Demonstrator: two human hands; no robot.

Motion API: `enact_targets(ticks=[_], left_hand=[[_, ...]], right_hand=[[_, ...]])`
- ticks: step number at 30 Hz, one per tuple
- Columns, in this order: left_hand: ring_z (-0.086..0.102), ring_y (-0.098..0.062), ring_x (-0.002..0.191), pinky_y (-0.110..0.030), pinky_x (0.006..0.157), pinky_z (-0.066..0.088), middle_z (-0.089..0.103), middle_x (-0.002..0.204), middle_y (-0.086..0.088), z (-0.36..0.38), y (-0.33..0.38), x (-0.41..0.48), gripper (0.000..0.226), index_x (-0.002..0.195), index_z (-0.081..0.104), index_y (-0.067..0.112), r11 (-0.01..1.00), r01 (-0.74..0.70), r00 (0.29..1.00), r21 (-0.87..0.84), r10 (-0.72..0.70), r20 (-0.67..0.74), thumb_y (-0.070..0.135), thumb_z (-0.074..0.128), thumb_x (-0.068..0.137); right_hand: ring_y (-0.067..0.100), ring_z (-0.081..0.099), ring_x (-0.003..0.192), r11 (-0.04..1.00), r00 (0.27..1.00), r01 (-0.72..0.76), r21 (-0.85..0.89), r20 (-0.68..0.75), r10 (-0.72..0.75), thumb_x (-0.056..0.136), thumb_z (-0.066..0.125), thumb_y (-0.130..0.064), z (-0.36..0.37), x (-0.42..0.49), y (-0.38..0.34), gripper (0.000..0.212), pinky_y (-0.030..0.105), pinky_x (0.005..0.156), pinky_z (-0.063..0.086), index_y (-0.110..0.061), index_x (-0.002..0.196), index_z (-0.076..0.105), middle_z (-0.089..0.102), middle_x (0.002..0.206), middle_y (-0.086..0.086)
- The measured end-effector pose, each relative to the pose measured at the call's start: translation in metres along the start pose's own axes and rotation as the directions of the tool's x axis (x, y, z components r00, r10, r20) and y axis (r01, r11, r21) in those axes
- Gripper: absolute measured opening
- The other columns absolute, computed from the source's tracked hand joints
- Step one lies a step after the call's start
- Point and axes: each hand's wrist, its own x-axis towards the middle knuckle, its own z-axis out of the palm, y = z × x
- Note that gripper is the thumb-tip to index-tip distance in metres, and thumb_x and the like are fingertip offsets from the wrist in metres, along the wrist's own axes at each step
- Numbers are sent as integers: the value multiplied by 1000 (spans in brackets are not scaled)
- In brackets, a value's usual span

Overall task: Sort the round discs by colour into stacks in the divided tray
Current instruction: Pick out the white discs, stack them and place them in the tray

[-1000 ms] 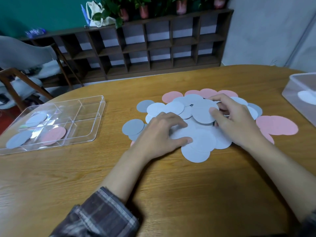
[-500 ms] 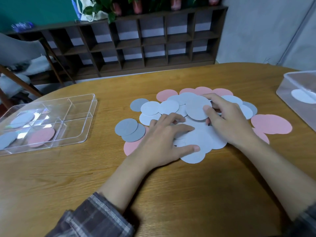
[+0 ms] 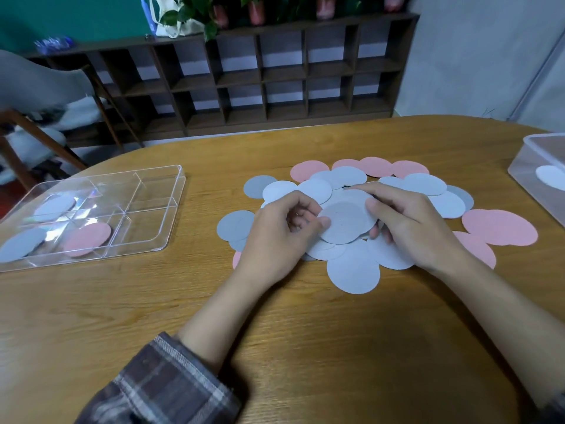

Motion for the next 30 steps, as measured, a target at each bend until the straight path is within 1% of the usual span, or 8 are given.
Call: enact_targets(ticks=[4,8,10,13,18,23,26,30], left_hand=[[56,-9,65,-24,64,50,65,74,4,3,-5,1,12,88,69,18,1000,28,999,-1,-28,-24,18,81,89],[56,-9,63,-22,65,48,65,73,5,4,-6,2,15,96,69,22,999,30,998,10,-30,-61,22,82,88],[58,-8,64,-19,65,47,68,75,1,5,-5,1,16,100,71,23,999,23,997,40,-20,-71,25,82,88],[56,-5,61,-14,61,44,70,75,-3,4,-2,-1,13,94,72,21,995,7,997,96,0,-77,26,82,88],[57,-4,66,-15,63,44,70,79,5,2,-1,-1,19,94,71,23,977,-37,998,208,48,-51,35,84,85],[54,-7,114,-37,91,52,61,120,21,-2,-11,-2,51,115,69,37,865,-102,990,492,39,137,66,79,75],[53,-6,112,-34,91,50,61,118,23,-3,-11,-2,48,114,70,36,861,-131,988,492,72,137,63,80,76],[53,-4,97,-26,79,45,65,105,22,-3,-11,-1,34,105,73,32,862,-160,986,480,115,122,55,79,81]], right_hand=[[6,59,64,1000,998,-6,8,62,5,110,43,-16,3,-2,-5,34,24,70,41,-35,120,69,66,71,-10],[1,60,71,1000,995,1,11,96,-2,110,42,-22,5,-4,-11,30,11,67,40,-34,121,68,68,77,-18],[1,63,82,1000,993,14,-20,119,-11,108,46,-29,7,-6,-13,26,17,72,47,-34,123,68,70,91,-22],[11,66,100,992,989,37,-120,148,-19,106,52,-35,10,-7,-11,27,40,87,54,-36,130,63,72,109,-14],[10,62,92,973,992,78,-216,118,-53,106,51,-30,7,-5,-5,27,32,80,49,-33,130,61,71,103,-7],[10,60,91,967,998,64,-246,9,-64,106,50,-27,-2,0,3,24,34,77,48,-29,126,62,69,103,-8],[16,61,91,970,998,49,-236,-30,-58,106,50,-25,-4,2,7,24,38,80,50,-27,126,62,70,102,-4],[19,60,88,971,997,40,-238,-56,-54,107,50,-25,-3,3,7,21,41,79,49,-26,124,63,70,99,0]])
